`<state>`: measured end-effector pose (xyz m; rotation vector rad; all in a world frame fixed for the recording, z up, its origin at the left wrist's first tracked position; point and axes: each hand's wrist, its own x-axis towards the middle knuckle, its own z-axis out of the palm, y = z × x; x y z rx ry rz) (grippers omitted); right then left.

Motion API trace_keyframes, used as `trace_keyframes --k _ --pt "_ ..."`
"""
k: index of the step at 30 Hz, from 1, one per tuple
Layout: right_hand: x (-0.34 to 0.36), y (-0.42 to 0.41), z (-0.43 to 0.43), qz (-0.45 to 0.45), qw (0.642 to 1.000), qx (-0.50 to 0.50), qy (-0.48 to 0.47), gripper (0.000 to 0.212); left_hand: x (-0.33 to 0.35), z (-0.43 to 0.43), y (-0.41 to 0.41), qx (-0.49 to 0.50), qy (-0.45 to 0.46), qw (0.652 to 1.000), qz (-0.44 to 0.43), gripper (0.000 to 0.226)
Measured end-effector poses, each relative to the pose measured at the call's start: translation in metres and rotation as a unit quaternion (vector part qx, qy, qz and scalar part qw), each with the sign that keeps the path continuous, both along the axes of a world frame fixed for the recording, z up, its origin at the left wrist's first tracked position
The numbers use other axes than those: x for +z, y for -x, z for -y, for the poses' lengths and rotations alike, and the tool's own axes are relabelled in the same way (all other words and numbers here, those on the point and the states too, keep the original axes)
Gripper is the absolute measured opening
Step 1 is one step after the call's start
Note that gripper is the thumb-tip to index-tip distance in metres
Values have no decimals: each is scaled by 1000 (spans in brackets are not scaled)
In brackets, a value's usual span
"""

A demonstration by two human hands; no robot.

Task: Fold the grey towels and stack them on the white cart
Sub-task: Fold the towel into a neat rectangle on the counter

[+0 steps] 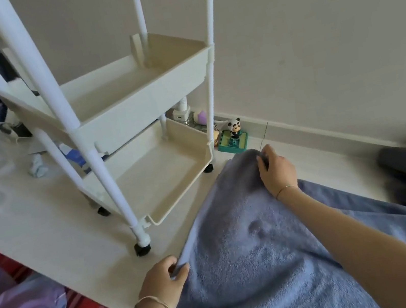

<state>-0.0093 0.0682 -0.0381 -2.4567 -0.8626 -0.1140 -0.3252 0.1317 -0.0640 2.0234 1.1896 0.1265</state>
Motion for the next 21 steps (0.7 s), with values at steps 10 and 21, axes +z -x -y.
trace_keyframes --k 10,21 --pt "-23 -8 -29 -85 984 -35 155 30 -5 -2 -8 0 -28 998 -54 26" --pt "-19 -19 -17 -122 982 -68 126 25 -10 1 -10 25 -59 996 -55 32"
